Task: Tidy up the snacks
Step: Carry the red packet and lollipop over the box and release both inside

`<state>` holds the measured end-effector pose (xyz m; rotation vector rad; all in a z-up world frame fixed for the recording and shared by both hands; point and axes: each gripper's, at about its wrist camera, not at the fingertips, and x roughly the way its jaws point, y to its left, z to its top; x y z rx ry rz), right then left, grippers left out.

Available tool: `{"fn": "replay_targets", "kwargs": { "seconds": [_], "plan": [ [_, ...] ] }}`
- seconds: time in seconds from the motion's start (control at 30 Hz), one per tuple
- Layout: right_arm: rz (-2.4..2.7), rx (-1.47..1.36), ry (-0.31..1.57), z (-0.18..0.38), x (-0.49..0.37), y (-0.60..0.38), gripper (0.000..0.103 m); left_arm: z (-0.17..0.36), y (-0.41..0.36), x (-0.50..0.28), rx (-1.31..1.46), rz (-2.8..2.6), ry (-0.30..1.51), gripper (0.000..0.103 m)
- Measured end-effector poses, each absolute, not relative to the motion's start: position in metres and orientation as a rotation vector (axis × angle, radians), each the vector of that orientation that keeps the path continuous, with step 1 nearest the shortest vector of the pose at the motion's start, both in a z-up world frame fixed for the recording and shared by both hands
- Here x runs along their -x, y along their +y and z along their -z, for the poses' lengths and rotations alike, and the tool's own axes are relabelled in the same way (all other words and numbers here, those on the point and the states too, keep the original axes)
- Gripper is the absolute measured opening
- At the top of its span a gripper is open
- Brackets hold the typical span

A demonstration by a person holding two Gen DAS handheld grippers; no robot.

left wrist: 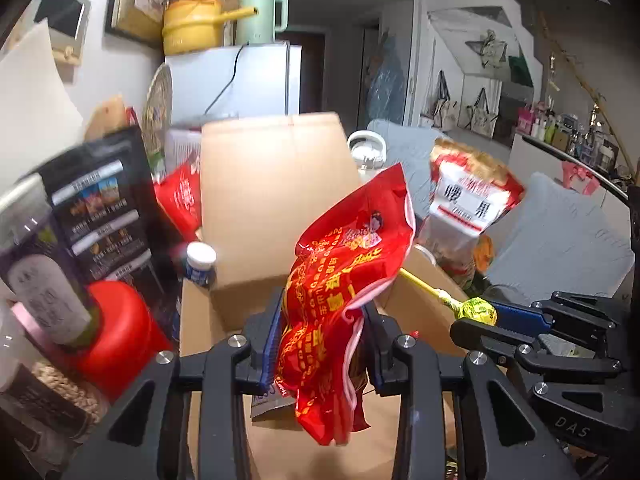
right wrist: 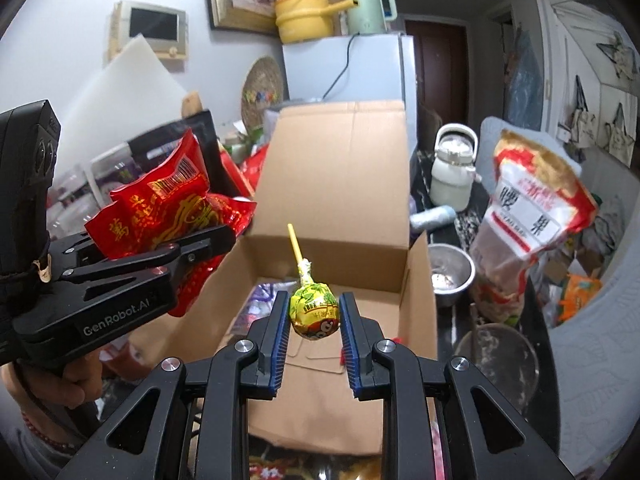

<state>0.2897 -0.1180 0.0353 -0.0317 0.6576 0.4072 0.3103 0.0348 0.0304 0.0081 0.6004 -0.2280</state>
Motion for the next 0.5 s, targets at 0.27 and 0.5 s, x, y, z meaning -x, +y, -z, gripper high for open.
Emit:
{"fn": "replay_targets", "kwargs": {
  "seconds": [0.27, 0.5],
  "plan": [
    [-0.396, 0.042, 0.727, -0.007, -0.316, -0.11, 0.024, -0.002, 0.035, -0.336, -0.037, 0.18, 0.712, 0.034],
    [-0.395, 0.039, 0.803, 0.014, -0.33, -0.109, 0.027, 0.013, 0.033, -0.349, -0.063, 0.135, 0.785, 0.034]
  ]
}}
